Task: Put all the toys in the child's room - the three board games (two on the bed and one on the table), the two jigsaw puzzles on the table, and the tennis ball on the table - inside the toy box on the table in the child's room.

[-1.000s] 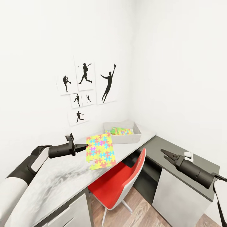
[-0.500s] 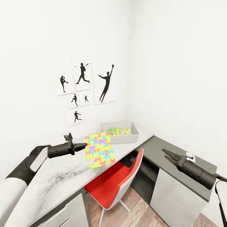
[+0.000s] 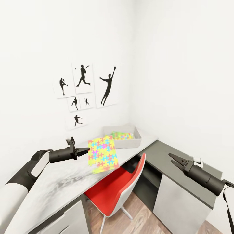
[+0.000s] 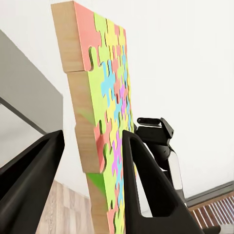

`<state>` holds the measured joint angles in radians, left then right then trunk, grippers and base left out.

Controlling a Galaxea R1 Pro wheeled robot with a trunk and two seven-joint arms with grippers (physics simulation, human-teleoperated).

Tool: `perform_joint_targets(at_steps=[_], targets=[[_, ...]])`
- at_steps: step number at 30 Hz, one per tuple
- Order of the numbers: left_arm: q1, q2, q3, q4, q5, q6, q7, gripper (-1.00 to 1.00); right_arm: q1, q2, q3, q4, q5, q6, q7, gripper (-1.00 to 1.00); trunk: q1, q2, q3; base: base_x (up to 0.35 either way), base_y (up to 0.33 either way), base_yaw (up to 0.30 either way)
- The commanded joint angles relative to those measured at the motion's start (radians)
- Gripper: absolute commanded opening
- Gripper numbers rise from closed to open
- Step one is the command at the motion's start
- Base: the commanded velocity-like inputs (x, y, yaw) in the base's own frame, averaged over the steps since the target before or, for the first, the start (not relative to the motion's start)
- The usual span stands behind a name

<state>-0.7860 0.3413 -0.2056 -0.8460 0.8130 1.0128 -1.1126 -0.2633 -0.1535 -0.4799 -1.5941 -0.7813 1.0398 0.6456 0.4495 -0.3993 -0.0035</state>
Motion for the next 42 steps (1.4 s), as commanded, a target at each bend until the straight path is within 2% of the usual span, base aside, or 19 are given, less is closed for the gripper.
perform_joint_targets(at_steps=[1, 18, 42], targets=[[-0.001, 0.001, -0.003, 0.001, 0.002, 0.004, -0.003, -1.0, -0.001, 0.0, -0.002, 0.0, 0.005, 0.005, 0.007, 1.0, 0.0, -0.001, 0.0, 0.08, -0.242, 0.0], [0.0, 0.0, -0.003, 0.001, 0.005, -0.002, -0.004, -1.0, -0.001, 0.005, 0.003, 0.0, 0.005, 0.002, 0.006, 1.0, 0.0, -0.001, 0.0, 0.132, -0.117, 0.0], [0.001, 0.001, -0.003, 0.001, 0.005, -0.002, -0.013, -1.0, 0.0, 0.002, 0.004, 0.0, 0.004, 0.004, 0.007, 1.0, 0.0, -0.001, 0.0, -0.014, -0.071, 0.0]])
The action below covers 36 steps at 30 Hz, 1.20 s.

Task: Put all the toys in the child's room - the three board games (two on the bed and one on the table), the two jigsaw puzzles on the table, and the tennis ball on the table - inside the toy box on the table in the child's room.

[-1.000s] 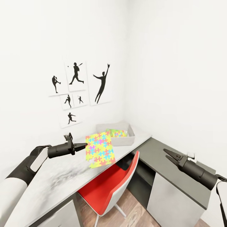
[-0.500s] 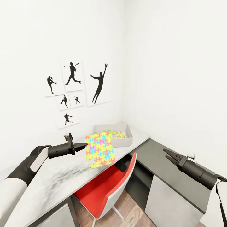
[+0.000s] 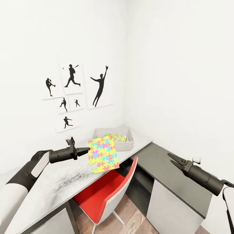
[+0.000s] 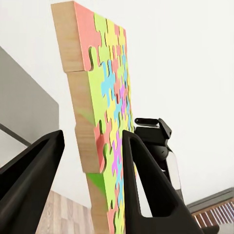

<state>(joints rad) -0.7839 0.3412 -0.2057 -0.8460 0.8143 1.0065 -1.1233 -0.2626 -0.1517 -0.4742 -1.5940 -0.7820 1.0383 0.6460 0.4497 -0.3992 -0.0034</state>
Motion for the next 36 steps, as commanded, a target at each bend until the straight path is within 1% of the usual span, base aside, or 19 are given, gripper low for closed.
perform_joint_targets(at_steps=[1, 3, 4, 5, 6, 7, 8, 9, 10, 12, 13, 15, 16, 18, 22, 28, 36], targets=[[0.0, 0.001, -0.003, 0.001, 0.003, 0.004, -0.003, -1.0, -0.001, 0.006, 0.002, 0.0, 0.005, 0.008, 0.006, 1.0, 0.0, -0.001, 0.0, -0.017, -0.001, 0.0], [0.0, 0.0, -0.003, 0.001, 0.003, 0.004, -0.001, -1.0, -0.024, 0.001, 0.013, 0.0, 0.004, 0.009, 0.0, 1.0, 0.0, -0.001, 0.0, -0.009, 0.0, 0.0], [0.0, -0.001, -0.004, 0.001, 0.003, 0.002, 0.0, -1.0, -0.061, -0.007, 0.018, 0.0, 0.003, 0.009, -0.003, 1.0, 0.0, -0.001, 0.0, -0.005, 0.0, 0.0], [0.0, -0.001, -0.004, 0.001, 0.003, -0.004, 0.002, -1.0, -0.121, -0.015, 0.028, 0.003, 0.004, 0.009, -0.007, 1.0, 0.0, -0.001, 0.0, -0.003, 0.0, 0.054], [0.0, -0.002, -0.004, 0.001, 0.004, -0.01, 0.003, -1.0, -0.195, -0.021, 0.055, 0.011, 0.005, 0.009, -0.017, 1.0, 0.0, -0.001, 0.0, -0.002, 0.0, 0.139], [0.0, -0.002, -0.004, 0.001, 0.004, -0.02, 0.004, -1.0, -0.307, -0.028, 0.135, 0.053, 0.006, 0.009, -0.051, 1.0, 0.0, -0.001, 0.0, -0.001, 0.0, 0.213], [0.0, -0.002, -0.004, 0.001, 0.005, -0.023, 0.004, -1.0, -0.378, -0.031, 0.195, 0.098, 0.005, 0.009, -0.084, 1.0, 0.0, -0.001, 0.0, -0.001, 0.0, 0.241], [0.0, -0.002, -0.004, 0.001, 0.005, -0.025, 0.005, -1.0, -0.444, -0.033, 0.243, 0.151, 0.003, 0.009, -0.119, 1.0, 0.0, -0.001, 0.0, 0.0, 0.0, 0.259], [0.0, -0.002, -0.004, 0.001, 0.005, -0.027, 0.005, -1.0, -0.507, -0.033, 0.276, 0.211, 0.003, 0.009, -0.152, 1.0, 0.0, -0.001, 0.0, 0.0, 0.0, 0.27], [0.0, -0.002, -0.003, 0.001, 0.005, -0.029, 0.003, -1.0, -0.615, -0.028, 0.313, 0.352, 0.002, 0.009, -0.201, 1.0, 0.0, -0.001, 0.0, 0.0, 0.0, 0.28], [0.0, -0.002, -0.003, 0.001, 0.005, -0.029, 0.003, -1.0, -0.679, -0.024, 0.326, 0.461, 0.003, 0.009, -0.223, 1.0, 0.0, -0.001, 0.0, 0.0, 0.0, 0.286], [0.0, -0.001, -0.003, 0.001, 0.005, -0.03, 0.002, -1.0, -0.741, -0.02, 0.345, 0.589, 0.007, 0.009, -0.254, 1.0, 0.0, -0.001, 0.0, 0.019, -0.024, 0.288], [0.0, -0.001, -0.002, 0.001, 0.005, -0.03, 0.0, -1.0, -0.758, -0.019, 0.36, 0.638, 0.008, 0.009, -0.273, 1.0, 0.0, -0.001, 0.0, 0.072, -0.084, 0.289], [0.0, 0.0, -0.002, 0.001, 0.005, -0.03, -0.001, -1.0, -0.774, -0.019, 0.387, 0.693, 0.006, 0.009, -0.313, 1.0, 0.0, -0.001, 0.0, 0.138, -0.14, 0.29], [0.0, 0.0, -0.001, 0.001, 0.005, -0.03, -0.002, -1.0, -0.779, -0.021, 0.408, 0.724, 0.004, 0.009, -0.345, 1.0, 0.0, -0.001, 0.0, 0.153, -0.151, 0.16], [0.0, -0.001, -0.003, 0.001, 0.005, -0.029, 0.0, -1.0, -0.778, -0.025, 0.409, 0.726, 0.004, 0.009, -0.35, 1.0, 0.0, -0.001, 0.0, 0.117, -0.095, 0.017], [0.0, -0.001, -0.003, 0.001, 0.005, -0.03, -0.001, -1.0, -0.755, -0.028, 0.407, 0.723, 0.004, 0.009, -0.343, 1.0, 0.0, -0.001, 0.0, 0.096, -0.03, 0.001]])
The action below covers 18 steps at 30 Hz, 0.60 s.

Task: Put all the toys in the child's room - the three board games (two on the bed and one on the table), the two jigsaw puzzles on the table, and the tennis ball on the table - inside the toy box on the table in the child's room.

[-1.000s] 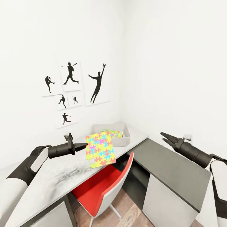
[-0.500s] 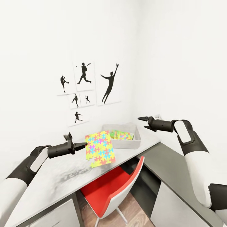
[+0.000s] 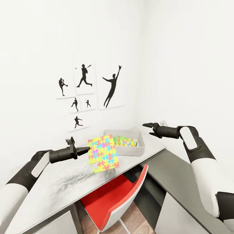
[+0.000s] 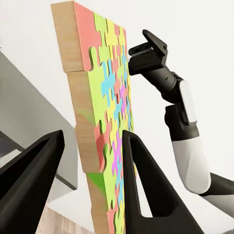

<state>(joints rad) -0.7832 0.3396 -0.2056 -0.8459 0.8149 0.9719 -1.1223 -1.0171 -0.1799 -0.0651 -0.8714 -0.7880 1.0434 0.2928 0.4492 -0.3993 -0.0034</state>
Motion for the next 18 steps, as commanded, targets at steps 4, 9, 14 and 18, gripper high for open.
perform_joint_targets(at_steps=[4, 9, 14, 18], targets=[[-0.001, 0.001, -0.003, 0.001, 0.004, 0.004, -0.004, -1.0, 0.005, 0.001, -0.002, 0.0, 0.01, 0.004, 0.012, 1.0, 0.001, -0.001, 0.0, 0.113, -0.001, 0.0], [-0.001, 0.001, -0.003, 0.001, 0.004, 0.004, -0.005, -1.0, 0.007, 0.004, -0.001, 0.0, 0.013, 0.004, 0.012, 1.0, 0.001, -0.001, 0.0, 0.013, 0.0, 0.0], [-0.001, 0.004, -0.002, 0.001, 0.004, 0.002, -0.007, -1.0, 0.008, 0.006, -0.002, 0.0, 0.012, 0.004, 0.012, 1.0, 0.001, -0.001, 0.0, 0.001, 0.0, 0.0], [-0.001, 0.004, -0.002, 0.001, 0.004, 0.002, -0.006, -1.0, 0.008, 0.007, 0.0, 0.0, 0.012, 0.004, 0.012, 1.0, 0.001, -0.001, 0.0, 0.072, -0.068, 0.0]])
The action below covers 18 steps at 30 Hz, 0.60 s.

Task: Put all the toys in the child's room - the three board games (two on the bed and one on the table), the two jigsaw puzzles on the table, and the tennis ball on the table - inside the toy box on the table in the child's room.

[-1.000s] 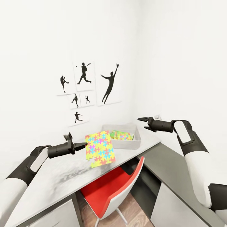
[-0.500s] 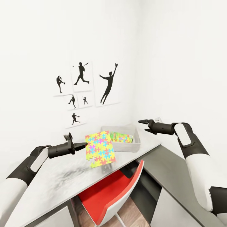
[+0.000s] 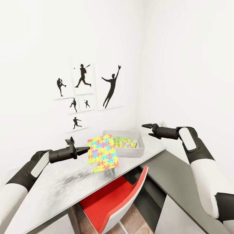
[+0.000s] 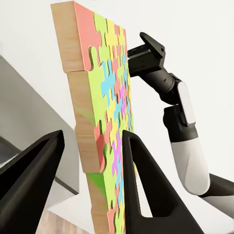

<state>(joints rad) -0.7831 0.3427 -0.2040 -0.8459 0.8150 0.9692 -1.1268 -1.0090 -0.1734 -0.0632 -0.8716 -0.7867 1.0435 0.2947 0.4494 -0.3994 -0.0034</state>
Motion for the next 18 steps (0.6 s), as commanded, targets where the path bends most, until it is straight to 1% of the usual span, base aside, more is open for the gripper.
perform_joint_targets(at_steps=[1, 6, 18], targets=[[-0.001, 0.001, -0.003, 0.001, 0.004, 0.005, -0.001, -1.0, 0.0, 0.001, -0.002, 0.0, 0.011, 0.004, 0.01, 1.0, 0.001, -0.001, 0.0, 0.163, -0.149, 0.0], [-0.001, 0.002, -0.003, 0.001, 0.004, 0.005, 0.0, -1.0, 0.0, 0.001, -0.001, 0.0, 0.016, 0.004, 0.007, 1.0, 0.001, -0.001, 0.0, 0.056, -0.051, 0.0], [-0.001, 0.003, -0.003, 0.001, 0.004, 0.005, -0.003, -1.0, 0.0, 0.002, 0.003, 0.002, 0.021, 0.004, 0.0, 1.0, 0.001, -0.001, 0.0, 0.003, -0.002, 0.0]])
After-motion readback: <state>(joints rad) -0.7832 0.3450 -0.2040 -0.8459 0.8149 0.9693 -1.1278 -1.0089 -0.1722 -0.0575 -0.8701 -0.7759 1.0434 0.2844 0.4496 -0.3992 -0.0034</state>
